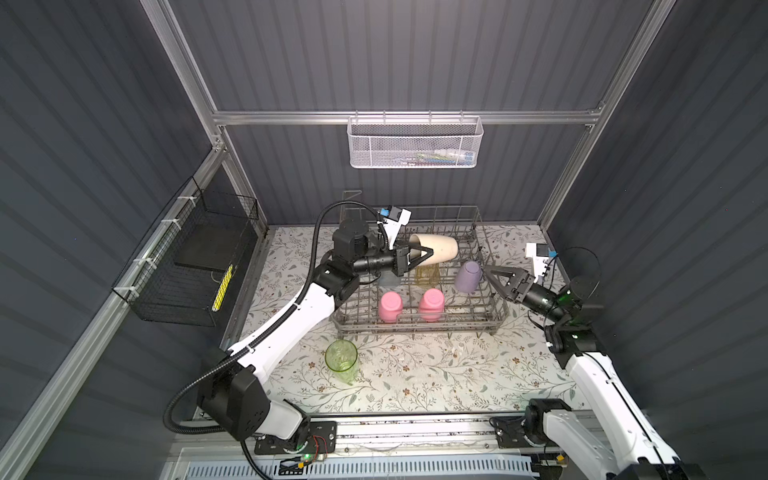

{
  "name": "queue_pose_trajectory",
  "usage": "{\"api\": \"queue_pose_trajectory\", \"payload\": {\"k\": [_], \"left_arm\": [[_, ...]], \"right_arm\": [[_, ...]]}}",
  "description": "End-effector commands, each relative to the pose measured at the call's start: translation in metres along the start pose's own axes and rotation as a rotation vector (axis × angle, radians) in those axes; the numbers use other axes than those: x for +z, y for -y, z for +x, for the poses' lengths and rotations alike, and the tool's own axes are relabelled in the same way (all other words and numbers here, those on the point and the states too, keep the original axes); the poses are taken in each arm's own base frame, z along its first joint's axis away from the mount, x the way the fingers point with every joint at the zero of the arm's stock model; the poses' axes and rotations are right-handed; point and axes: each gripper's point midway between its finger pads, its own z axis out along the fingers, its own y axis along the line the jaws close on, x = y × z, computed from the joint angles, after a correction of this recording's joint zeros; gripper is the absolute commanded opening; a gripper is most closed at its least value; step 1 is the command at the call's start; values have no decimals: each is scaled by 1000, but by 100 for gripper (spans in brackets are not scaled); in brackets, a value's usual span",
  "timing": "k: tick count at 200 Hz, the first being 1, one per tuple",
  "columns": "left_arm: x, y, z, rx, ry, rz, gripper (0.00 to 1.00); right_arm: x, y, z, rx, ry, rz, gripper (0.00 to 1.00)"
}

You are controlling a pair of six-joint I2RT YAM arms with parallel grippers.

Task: Load cups into a dish rack
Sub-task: Pick up the cup from the bottom-center of the table, then place the cup upside down at the dish rack.

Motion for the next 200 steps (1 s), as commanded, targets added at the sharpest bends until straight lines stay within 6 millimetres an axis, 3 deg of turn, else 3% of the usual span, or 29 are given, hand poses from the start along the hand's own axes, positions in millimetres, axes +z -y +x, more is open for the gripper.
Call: {"api": "queue_pose_trajectory", "payload": {"k": [1,73,137,200], "left_arm": [[4,30,-6,6,3,204,0],[13,25,4,-54,-31,267,0],[24,32,19,-69,-82,309,0],[27,34,26,-68,-96,318,0]], "right_arm": [[4,-19,-6,-24,9,-98,84],[27,-22,-1,6,-40,-176,87],[40,-29,5,-13,-63,-192,89],[53,-38,7,-19,-90,-219,86]]}}
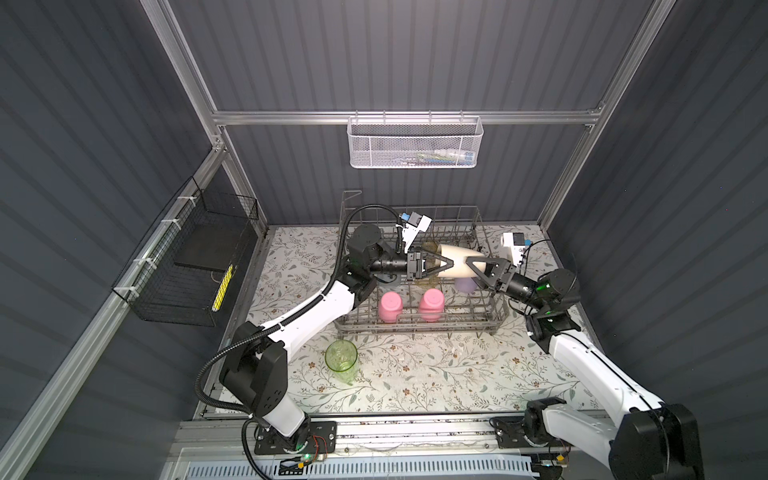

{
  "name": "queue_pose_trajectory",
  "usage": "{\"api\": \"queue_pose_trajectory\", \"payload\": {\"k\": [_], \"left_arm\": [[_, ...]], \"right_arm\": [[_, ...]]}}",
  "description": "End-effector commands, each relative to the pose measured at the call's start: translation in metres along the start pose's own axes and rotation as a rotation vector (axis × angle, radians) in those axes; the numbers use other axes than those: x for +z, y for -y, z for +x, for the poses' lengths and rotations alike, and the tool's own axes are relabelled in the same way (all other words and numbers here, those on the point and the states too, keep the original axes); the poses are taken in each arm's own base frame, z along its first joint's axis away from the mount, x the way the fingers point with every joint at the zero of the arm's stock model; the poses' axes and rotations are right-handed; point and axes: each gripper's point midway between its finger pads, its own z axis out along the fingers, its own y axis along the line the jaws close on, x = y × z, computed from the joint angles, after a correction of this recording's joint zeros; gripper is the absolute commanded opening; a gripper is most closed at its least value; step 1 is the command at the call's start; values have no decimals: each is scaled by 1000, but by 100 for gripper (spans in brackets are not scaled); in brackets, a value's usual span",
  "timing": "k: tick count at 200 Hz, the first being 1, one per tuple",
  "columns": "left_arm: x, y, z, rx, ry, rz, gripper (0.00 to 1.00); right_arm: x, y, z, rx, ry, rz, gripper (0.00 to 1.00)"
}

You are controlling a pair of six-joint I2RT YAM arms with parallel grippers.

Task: Load cups into a dish rack
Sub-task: Place the cup upside down at the dish rack.

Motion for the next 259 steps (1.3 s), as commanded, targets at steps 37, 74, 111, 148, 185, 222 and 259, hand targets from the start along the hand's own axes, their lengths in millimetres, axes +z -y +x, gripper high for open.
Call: {"api": "queue_pose_trajectory", "payload": {"k": [37,74,111,148,185,222,259], "left_arm": [[3,6,7,11,-27,37,0],[2,5,9,12,-32,37,0],[2,3,12,6,-37,35,0],[3,2,10,10,-34,30,0],[4,-1,9,8,-33,20,0],[4,-2,10,9,-34,18,0],[4,-2,9,9,-33,16,0]], "right_arm": [[13,-10,-4,-40,-3,-47,83],[14,-9,-7,-40,9,-52,81],[15,-9,-8,-41,12,-55,79],[17,-8,-4,-30,-4,-62,70],[17,-15,0,-20,-30,-99,73],[16,-17,5,-23,-48,-110,77],[17,-19,7,-24,-54,-113,77]]}}
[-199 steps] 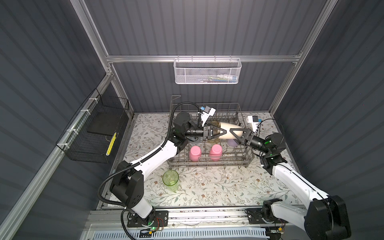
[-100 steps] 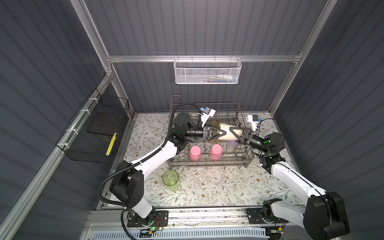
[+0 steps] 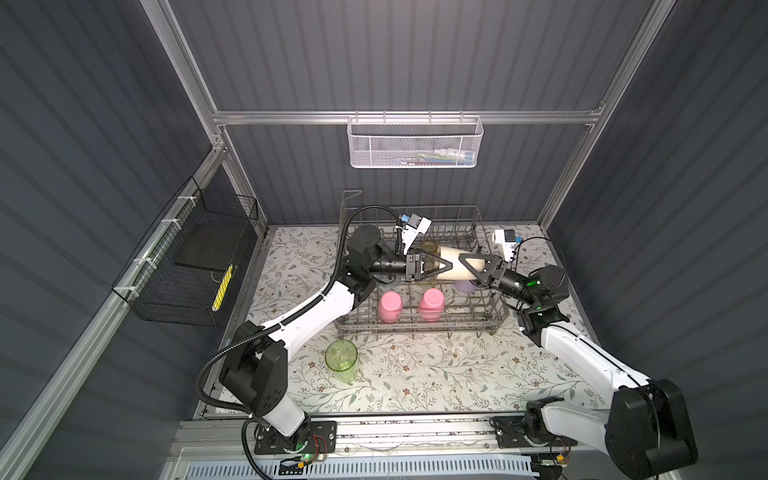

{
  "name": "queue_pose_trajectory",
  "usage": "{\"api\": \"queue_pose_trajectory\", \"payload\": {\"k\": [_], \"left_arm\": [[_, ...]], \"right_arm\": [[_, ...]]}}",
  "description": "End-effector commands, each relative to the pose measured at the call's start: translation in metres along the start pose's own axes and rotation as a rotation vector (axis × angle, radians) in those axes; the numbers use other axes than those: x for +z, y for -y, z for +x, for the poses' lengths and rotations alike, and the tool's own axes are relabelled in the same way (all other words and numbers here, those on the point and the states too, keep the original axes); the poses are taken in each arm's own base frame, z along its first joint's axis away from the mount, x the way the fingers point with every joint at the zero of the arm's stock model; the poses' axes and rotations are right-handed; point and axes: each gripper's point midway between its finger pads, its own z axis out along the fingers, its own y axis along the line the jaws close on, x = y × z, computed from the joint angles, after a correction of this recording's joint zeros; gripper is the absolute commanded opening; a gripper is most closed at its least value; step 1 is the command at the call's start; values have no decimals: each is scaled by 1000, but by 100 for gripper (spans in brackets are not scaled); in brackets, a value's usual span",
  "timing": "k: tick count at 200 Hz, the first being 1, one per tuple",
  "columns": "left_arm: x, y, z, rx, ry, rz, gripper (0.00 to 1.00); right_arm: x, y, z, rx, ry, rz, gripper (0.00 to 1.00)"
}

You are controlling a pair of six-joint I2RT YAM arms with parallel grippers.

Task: Load cups into a dish rack
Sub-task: Place the cup upside down at the dish rack.

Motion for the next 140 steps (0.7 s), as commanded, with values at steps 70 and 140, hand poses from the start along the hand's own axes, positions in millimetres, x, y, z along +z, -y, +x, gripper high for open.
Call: {"api": "queue_pose_trajectory", "payload": {"k": [70,140], "left_arm": [[1,2,2,30,-4,-5,7],[-10,9,1,92,14,-91,28]], "right_arm": [[4,-26,8,-47,-33,-73,60],[-15,-36,-8,-105,39,-13,42]]}}
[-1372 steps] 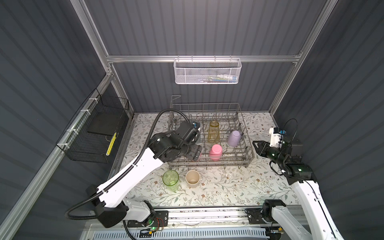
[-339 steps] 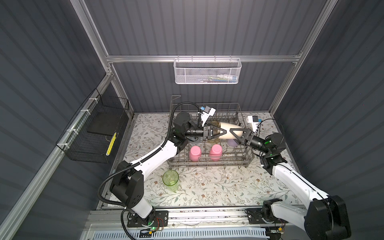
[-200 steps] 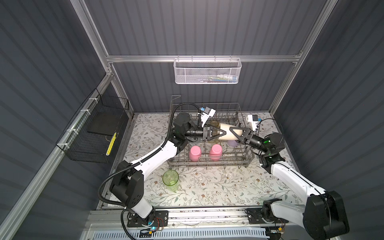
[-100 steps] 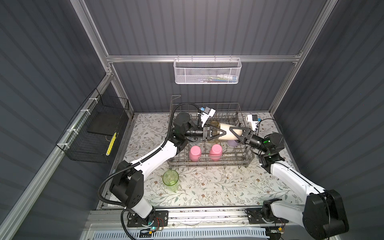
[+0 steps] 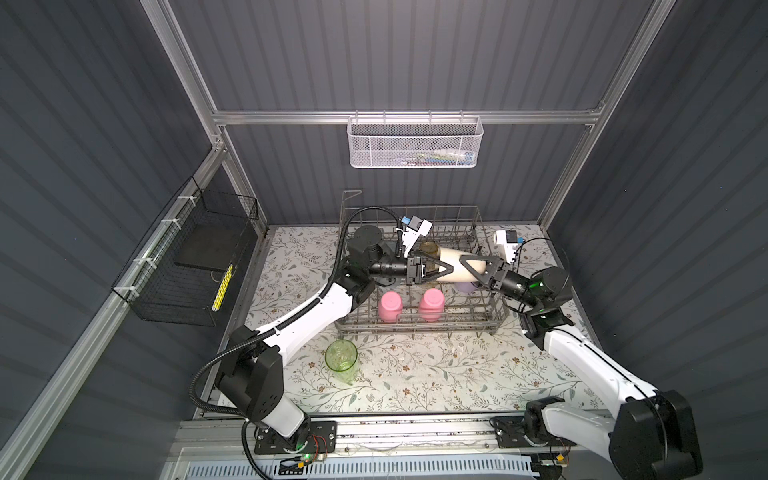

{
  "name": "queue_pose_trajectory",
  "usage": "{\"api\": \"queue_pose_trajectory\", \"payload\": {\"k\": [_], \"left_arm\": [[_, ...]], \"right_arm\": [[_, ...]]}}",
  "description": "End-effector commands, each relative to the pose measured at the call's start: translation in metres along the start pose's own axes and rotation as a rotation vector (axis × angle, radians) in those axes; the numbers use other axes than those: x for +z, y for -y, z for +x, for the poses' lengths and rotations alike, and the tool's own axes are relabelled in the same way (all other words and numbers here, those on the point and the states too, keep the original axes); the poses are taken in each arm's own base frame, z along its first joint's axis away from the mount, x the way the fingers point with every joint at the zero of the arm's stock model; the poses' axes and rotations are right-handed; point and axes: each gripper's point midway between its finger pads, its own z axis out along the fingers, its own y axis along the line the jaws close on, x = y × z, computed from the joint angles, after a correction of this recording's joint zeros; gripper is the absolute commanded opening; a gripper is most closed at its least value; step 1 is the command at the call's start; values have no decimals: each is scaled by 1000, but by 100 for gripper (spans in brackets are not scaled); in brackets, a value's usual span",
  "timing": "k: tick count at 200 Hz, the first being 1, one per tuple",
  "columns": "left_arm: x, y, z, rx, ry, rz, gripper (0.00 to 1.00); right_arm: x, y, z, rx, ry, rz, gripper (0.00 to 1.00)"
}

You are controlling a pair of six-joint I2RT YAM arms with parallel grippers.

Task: Load cups into a dish rack
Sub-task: Place the cup upside down at the dish rack.

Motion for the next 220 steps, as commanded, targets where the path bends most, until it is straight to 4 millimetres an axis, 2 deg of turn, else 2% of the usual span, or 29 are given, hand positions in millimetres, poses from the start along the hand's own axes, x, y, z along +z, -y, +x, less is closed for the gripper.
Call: {"api": "queue_pose_trajectory", "payload": {"k": [1,36,62,100,150,178,181,187,220], "left_arm": [[-7,4,0,44,11,-45,28],[-15,3,-5,57,31,-78,31],[-25,6,-7,89,28,-134,32],[-37,16,-6,140,15,-198,32],[-43,18,2,146,-1,-218,31],[-43,15,6,140,-9,-219,30],[-43,14,7,139,-10,-219,30],[-43,14,7,141,-10,-219,30],[-43,12,10,136,-16,-219,30]], "right_arm": [[-7,-19,-9,-81,25,-18,42],[-20,-15,-16,-98,49,33,41],[-35,-6,-20,-136,47,149,41],[-67,18,-18,-252,-26,570,44],[-108,69,-7,-217,-217,974,45],[-112,92,0,-251,-300,1099,45],[-111,101,2,-240,-324,1118,45],[-110,108,4,-242,-343,1135,45],[-102,122,2,-263,-385,1179,45]]}}
